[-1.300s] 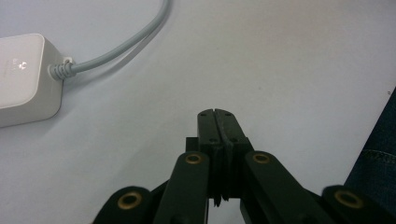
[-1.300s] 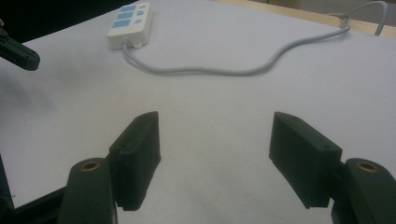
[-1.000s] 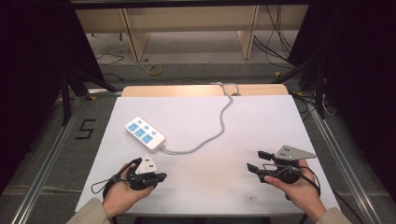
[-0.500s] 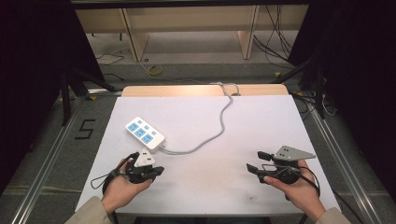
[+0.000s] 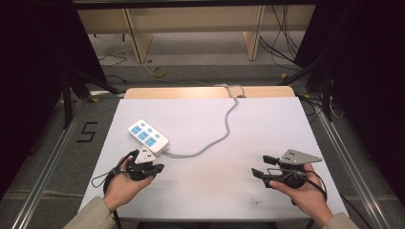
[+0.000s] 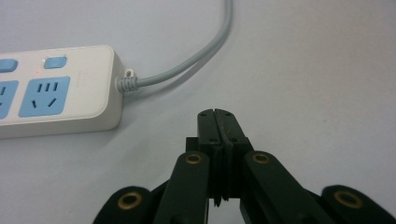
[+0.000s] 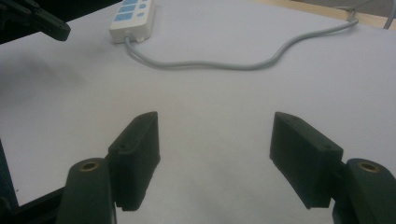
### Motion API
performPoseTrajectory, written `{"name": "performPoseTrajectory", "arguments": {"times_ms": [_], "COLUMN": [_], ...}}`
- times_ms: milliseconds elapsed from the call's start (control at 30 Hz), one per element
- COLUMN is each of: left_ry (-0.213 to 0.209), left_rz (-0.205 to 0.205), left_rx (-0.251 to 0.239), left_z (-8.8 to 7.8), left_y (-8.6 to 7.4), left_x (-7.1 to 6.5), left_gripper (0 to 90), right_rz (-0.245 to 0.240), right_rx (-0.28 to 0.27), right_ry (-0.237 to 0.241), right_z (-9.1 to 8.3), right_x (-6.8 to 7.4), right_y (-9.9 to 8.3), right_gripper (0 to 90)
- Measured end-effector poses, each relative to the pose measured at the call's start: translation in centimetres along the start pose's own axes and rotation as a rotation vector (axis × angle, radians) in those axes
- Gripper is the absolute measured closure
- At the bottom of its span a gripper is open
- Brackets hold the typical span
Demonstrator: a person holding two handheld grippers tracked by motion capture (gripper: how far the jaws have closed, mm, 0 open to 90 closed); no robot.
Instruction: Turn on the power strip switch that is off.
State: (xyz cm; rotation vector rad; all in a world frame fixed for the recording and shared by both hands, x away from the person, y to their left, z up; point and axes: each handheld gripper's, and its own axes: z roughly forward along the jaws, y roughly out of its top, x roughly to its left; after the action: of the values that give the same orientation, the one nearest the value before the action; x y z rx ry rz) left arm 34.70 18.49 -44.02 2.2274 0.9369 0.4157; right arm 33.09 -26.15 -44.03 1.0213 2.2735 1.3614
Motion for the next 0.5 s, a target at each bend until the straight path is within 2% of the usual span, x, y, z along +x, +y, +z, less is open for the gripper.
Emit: {"name": "performPoseTrajectory", "arguments": {"times_ms": [167,500], "left_ry": [0.014,0.031], "left_rz": [-0.02,-0.032], "left_rx": [-0.004,-0.001], "left_z": [0.1,0.2], "left_y": [0.0,0.2], "left_x": [0.5,1.3], "left_gripper": [89.6,89.7], "right_rz": [0.0,-0.004], "right_rx": [0.001,0.006], "right_ry": [0.001,0.004], "right_z": [0.0,0.0], "right_x": [0.0,0.0], "right_y": [0.0,0.0], "right_gripper": [33.1,32.8]}}
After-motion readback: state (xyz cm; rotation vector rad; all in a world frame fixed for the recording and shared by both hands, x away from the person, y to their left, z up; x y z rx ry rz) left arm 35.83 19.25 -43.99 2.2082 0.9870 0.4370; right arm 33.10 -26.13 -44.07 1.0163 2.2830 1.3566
